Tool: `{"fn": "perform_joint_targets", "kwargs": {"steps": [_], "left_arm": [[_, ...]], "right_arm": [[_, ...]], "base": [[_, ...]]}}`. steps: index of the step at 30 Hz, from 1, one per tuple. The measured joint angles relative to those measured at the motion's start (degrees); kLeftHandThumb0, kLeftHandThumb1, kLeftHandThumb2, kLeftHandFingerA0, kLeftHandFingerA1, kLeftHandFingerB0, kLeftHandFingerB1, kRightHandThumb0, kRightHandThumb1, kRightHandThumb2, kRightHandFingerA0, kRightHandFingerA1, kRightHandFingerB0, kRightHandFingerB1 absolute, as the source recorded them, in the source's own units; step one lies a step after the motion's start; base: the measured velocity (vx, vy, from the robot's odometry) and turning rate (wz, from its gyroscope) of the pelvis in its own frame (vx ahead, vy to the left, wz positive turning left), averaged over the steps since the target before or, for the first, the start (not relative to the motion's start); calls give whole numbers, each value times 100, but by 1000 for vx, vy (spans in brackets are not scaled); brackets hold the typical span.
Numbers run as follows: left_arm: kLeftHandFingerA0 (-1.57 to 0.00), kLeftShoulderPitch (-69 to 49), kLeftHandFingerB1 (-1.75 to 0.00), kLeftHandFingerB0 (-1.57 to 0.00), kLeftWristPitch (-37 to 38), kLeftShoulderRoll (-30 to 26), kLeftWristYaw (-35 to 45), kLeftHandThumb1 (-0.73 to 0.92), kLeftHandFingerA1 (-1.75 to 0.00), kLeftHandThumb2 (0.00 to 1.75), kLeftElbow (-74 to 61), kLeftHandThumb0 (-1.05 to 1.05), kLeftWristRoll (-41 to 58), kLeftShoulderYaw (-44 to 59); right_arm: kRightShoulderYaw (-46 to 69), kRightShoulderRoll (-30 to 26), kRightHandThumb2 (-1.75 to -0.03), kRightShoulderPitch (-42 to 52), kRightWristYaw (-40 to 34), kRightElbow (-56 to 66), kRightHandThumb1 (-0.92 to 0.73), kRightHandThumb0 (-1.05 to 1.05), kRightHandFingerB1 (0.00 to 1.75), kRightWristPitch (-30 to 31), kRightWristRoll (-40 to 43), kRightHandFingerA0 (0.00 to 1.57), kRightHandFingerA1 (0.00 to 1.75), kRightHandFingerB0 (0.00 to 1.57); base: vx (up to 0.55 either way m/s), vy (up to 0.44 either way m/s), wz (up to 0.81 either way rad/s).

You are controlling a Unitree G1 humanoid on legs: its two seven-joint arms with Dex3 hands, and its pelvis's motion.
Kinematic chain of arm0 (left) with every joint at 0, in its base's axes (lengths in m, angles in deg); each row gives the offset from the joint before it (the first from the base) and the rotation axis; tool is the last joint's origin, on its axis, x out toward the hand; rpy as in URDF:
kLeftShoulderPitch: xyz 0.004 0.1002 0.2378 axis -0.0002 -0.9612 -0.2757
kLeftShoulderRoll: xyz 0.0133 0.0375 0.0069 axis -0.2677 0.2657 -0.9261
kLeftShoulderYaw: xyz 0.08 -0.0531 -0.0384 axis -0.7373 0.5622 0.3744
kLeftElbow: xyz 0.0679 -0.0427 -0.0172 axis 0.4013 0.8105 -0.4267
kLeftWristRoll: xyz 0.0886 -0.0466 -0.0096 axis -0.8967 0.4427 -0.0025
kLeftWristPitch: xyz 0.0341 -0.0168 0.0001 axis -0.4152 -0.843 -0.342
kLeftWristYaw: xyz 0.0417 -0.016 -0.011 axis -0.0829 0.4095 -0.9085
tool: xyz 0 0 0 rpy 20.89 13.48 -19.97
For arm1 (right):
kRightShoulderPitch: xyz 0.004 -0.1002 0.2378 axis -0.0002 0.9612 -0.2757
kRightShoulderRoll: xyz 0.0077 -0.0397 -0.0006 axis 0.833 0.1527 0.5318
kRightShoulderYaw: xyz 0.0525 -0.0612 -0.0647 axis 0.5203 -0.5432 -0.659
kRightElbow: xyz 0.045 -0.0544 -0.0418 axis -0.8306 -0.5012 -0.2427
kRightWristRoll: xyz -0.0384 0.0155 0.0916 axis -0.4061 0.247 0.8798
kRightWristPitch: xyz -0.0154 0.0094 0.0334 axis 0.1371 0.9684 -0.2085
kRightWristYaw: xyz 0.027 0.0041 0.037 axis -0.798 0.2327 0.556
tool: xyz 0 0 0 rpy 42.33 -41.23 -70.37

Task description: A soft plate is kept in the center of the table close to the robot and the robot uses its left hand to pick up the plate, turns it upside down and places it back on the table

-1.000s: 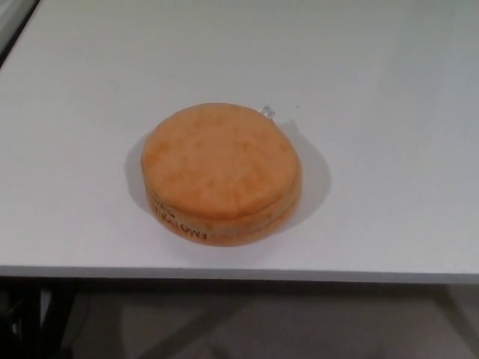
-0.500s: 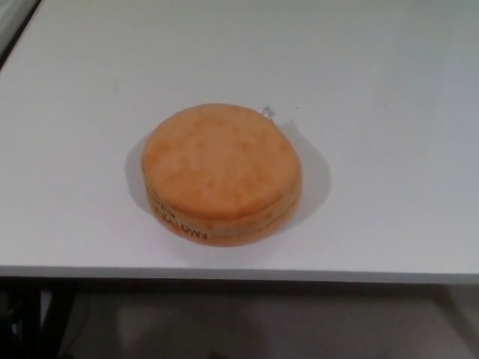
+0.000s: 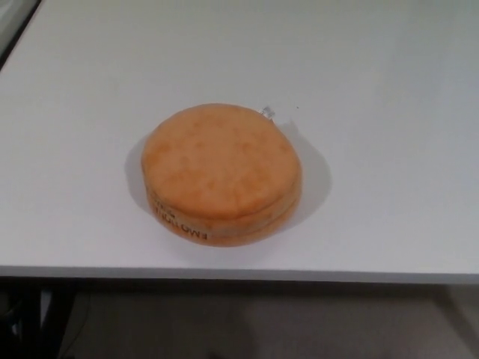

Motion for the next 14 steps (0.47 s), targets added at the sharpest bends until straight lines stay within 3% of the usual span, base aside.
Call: {"fn": "perform_joint_targets", "kwargs": {"steps": [14], "left_arm": [[-23,9,-30,-16,22,0,-4,92,-42,75,9,-88,-31,-9]], "right_arm": [[4,0,-68,-12,1,-44,-89,-76,30,-59,1,24,40,21]], "base": [[0,0,0]]}}
